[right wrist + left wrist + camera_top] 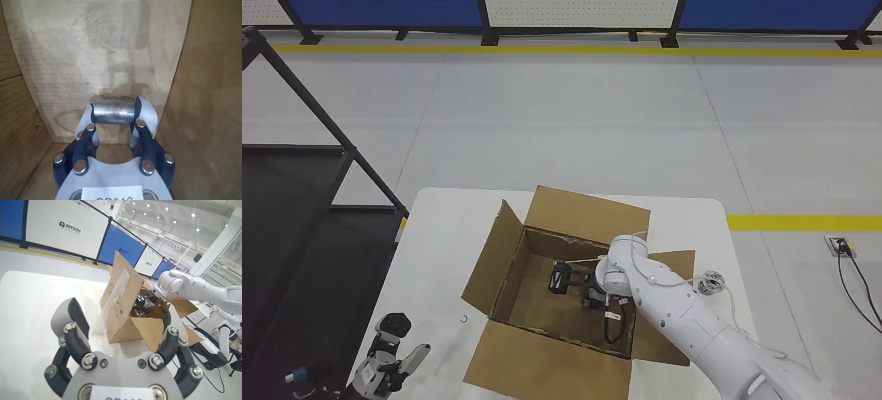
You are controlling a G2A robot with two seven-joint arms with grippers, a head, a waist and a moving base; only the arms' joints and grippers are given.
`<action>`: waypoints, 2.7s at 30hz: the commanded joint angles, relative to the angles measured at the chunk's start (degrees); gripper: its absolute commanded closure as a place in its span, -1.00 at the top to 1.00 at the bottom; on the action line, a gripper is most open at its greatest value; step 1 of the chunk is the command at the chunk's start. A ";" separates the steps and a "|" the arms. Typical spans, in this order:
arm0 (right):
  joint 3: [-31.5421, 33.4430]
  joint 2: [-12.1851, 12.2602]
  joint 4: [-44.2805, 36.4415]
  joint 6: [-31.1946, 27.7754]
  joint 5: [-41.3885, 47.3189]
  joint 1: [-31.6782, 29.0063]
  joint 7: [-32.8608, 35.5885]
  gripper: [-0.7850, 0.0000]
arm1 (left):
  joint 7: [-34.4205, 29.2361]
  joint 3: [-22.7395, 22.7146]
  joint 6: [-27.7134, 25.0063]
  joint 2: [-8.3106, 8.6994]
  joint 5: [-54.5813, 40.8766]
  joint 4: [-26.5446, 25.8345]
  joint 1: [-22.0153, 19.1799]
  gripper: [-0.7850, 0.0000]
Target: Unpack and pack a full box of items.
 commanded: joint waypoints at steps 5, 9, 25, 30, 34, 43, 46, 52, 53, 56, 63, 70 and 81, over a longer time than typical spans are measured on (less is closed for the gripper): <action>0.79 0.54 -2.95 -1.70 -1.48 -0.47 -2.23 -1.00 | 0.08 0.23 0.26 0.02 0.35 -0.17 -0.05 1.00; 2.16 1.80 -8.26 -3.30 -3.07 -1.81 -3.27 -1.00 | 0.06 0.32 0.39 0.05 0.47 -0.50 -0.04 1.00; 13.57 9.58 -44.58 -0.55 -14.19 -18.53 0.90 -1.00 | 0.39 0.78 -0.07 0.17 1.07 -0.88 -0.25 1.00; 13.57 9.58 -44.58 -0.55 -14.19 -18.53 0.90 -1.00 | 0.66 0.54 -0.65 0.25 0.95 -0.19 -0.34 1.00; 13.26 9.45 -42.46 -2.03 -12.65 -18.86 -1.98 -1.00 | 0.95 0.35 -1.08 0.30 0.52 0.49 -0.32 1.00; 17.62 10.12 -47.99 1.63 -15.53 -20.32 -9.41 -1.00 | 0.83 0.32 -1.70 0.41 -0.18 1.22 -0.36 1.00; 24.69 12.36 -58.43 2.99 -20.17 -28.04 -12.16 -1.00 | 0.50 0.54 -2.08 0.46 -0.14 1.22 -0.46 1.00; 40.24 15.86 -78.22 6.02 -28.22 -47.16 -17.73 -1.00 | 0.00 1.41 -2.54 0.49 0.68 0.66 -0.59 1.00; 42.98 16.28 -81.18 6.61 -29.20 -50.82 -18.94 -1.00 | -0.04 1.55 -2.52 0.49 0.88 0.53 -0.63 1.00; 52.10 17.27 -88.34 9.28 -31.68 -62.44 -23.89 -1.00 | -0.10 2.06 -2.54 0.49 1.46 0.08 -0.71 1.00; 70.78 17.79 -88.34 13.81 -27.28 -80.39 -39.46 -1.00 | -0.26 2.78 -2.14 0.53 2.48 -0.56 -1.09 1.00; 82.37 17.59 -85.04 10.32 -18.20 -90.86 -49.84 -1.00 | -0.67 2.97 -1.17 0.63 2.29 -1.30 -1.64 1.00; 74.12 19.43 -61.67 -7.62 -12.97 -72.42 -46.66 -1.00 | -0.67 3.36 0.07 0.72 2.72 -1.46 -1.86 1.00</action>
